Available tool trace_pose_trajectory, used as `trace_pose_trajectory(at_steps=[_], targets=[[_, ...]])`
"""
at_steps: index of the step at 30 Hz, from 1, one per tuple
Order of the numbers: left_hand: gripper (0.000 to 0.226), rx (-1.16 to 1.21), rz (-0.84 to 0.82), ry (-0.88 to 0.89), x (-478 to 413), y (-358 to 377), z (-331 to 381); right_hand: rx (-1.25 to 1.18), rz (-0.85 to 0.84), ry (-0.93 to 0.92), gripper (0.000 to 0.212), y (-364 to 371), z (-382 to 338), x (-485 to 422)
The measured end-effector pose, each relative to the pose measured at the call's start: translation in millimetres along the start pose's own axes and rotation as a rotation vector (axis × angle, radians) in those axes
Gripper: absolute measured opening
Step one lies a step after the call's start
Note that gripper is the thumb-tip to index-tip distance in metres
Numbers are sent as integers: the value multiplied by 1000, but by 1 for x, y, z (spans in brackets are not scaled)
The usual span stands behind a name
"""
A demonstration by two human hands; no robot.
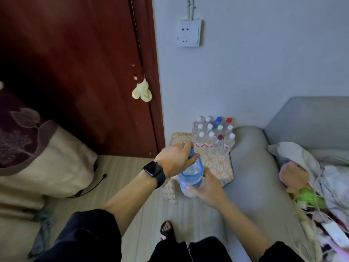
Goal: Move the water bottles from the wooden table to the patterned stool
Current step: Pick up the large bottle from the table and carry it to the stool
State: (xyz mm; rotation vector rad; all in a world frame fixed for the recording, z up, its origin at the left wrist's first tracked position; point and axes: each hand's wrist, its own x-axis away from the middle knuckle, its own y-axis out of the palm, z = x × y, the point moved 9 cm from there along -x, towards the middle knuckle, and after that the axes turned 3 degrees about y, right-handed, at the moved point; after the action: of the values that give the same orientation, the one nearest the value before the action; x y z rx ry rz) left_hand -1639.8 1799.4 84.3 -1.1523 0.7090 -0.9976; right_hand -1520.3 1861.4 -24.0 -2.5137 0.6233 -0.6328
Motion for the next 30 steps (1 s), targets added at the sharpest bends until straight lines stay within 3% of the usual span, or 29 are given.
trace_pose_trajectory(at_steps=[4, 11, 18, 21, 30], targets=[[39, -44, -94, -9, -77, 22, -39, 112, 28, 110, 83, -27, 29, -66], [38, -183, -169, -71, -198, 54, -113, 358, 75, 168, 79, -92, 79, -191], [39, -318, -137, -34, -286, 105, -164, 553, 127, 27, 87, -120, 89, -308], [38, -347, -99, -5, -312, 124, -180, 620, 88, 11, 88, -114, 91, -352], [37, -288, -142, 36, -371, 181, -208, 734, -153, 219, 87, -71, 153, -414]])
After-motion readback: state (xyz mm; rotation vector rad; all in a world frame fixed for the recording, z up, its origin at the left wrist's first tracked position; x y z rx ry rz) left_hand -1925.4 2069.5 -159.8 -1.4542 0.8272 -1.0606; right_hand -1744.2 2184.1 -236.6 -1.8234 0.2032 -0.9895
